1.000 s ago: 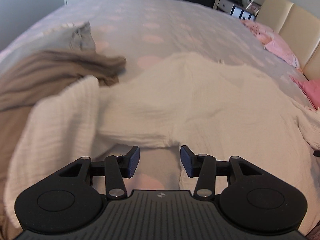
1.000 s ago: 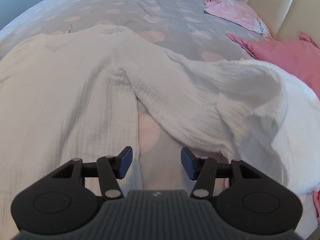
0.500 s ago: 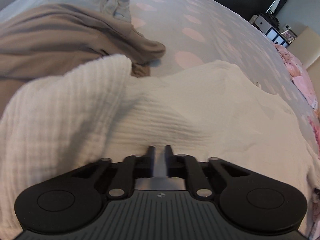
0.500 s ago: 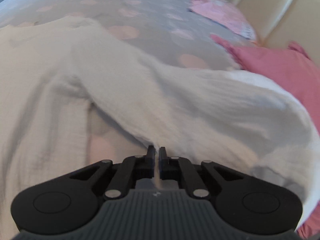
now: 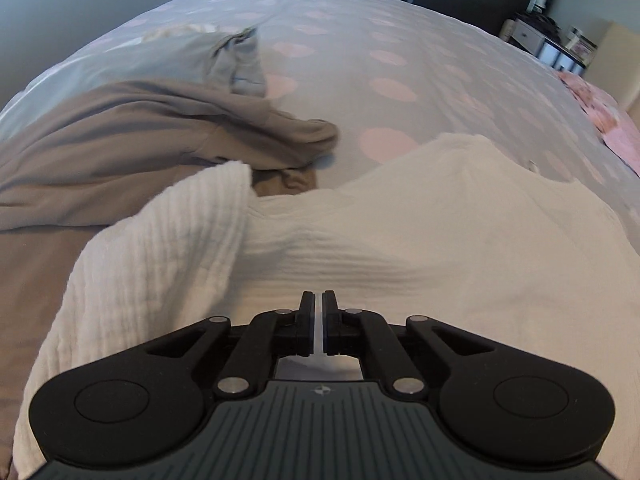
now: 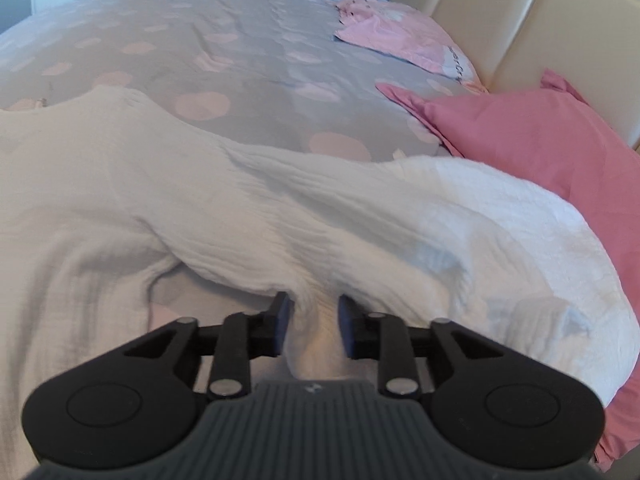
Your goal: Fold clothes
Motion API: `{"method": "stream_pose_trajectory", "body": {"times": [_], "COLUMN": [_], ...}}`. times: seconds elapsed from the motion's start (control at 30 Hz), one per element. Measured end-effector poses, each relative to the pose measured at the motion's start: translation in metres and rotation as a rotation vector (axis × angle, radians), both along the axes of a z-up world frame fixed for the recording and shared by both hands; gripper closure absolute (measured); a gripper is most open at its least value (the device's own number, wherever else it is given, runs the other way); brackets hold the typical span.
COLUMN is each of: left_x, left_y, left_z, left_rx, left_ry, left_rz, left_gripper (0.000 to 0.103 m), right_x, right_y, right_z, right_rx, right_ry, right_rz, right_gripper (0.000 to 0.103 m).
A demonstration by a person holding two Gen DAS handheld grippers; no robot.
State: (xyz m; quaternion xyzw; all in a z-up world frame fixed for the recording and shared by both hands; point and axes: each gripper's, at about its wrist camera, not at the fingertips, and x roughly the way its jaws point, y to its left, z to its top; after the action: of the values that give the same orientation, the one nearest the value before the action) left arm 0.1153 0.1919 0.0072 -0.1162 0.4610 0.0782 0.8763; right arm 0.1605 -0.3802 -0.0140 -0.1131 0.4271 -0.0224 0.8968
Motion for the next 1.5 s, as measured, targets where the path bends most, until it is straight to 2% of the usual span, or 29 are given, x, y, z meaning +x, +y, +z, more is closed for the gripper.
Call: {"method": "stream_pose_trajectory", "body": {"times": [0.1, 0.23, 0.4, 0.53, 0.6, 0.7, 0.8, 0.87, 0.93, 1.0, 1.13, 1.3, 1.4, 1.43, 1.5], "left_x": [-0.015, -0.041, -0.081, -0.113, -0.128, -0.146, -0.156, -0.162, -0.167, -0.17, -0.176, -0.179, -0.179, -0.18, -0.182], "left_y": [-0.012, -0.019, -0.024, -0.034, -0.044, -0.059, -0.066, -0.07, -0.074, -0.077, -0.081, -0.084, -0.093, -0.097, -0.104], "left_z": [0.006, 0.009, 0.005, 0.0, -0.004, -0.012, -0.018, -0.02, -0.02, -0.021, -0.026, -0.031, -0.033, -0.033, -0.032], "left_rx": [-0.005, -0.039, -0.085, -0.135, -0.142, -0.123, -0.124, -0.118, -0.111, -0.098, -0.06, -0.036, 0.014, 0.04, 0.084], "left_ry": [0.006, 0.036, 0.097, 0.14, 0.167, 0.238, 0.293, 0.317, 0.336, 0.359, 0.404, 0.425, 0.424, 0.423, 0.419], "left_rz": [-0.064, -0.128, -0.206, -0.262, -0.306, -0.396, -0.441, -0.466, -0.486, -0.496, -0.508, -0.526, -0.557, -0.572, -0.606], "left_gripper": [0.09, 0.086, 0.086, 0.077, 0.076, 0.075, 0.074, 0.07, 0.062, 0.062, 0.061, 0.061, 0.061, 0.062, 0.071], "right_x": [-0.017, -0.043, -0.076, -0.103, -0.116, -0.135, -0.155, -0.167, -0.177, -0.184, -0.193, -0.196, -0.197, -0.198, -0.2], "right_y": [0.004, 0.009, 0.006, -0.002, -0.006, -0.012, -0.018, -0.022, -0.028, -0.034, -0.037, -0.028, -0.016, -0.014, -0.008], "right_z": [0.007, 0.012, 0.005, 0.002, 0.0, -0.003, -0.006, -0.008, -0.009, -0.01, -0.016, -0.031, -0.038, -0.038, -0.038], "right_rx": [0.028, 0.08, 0.166, 0.211, 0.234, 0.268, 0.302, 0.313, 0.314, 0.319, 0.293, 0.263, 0.2, 0.19, 0.171], "right_ry": [-0.003, 0.019, 0.104, 0.163, 0.193, 0.237, 0.282, 0.307, 0.329, 0.354, 0.38, 0.456, 0.47, 0.471, 0.472], "right_rz": [0.04, 0.094, 0.115, 0.12, 0.122, 0.125, 0.128, 0.131, 0.133, 0.144, 0.152, 0.197, 0.252, 0.27, 0.304], "right_gripper": [0.066, 0.065, 0.065, 0.065, 0.065, 0.064, 0.063, 0.062, 0.06, 0.06, 0.06, 0.06, 0.058, 0.063, 0.081]}}
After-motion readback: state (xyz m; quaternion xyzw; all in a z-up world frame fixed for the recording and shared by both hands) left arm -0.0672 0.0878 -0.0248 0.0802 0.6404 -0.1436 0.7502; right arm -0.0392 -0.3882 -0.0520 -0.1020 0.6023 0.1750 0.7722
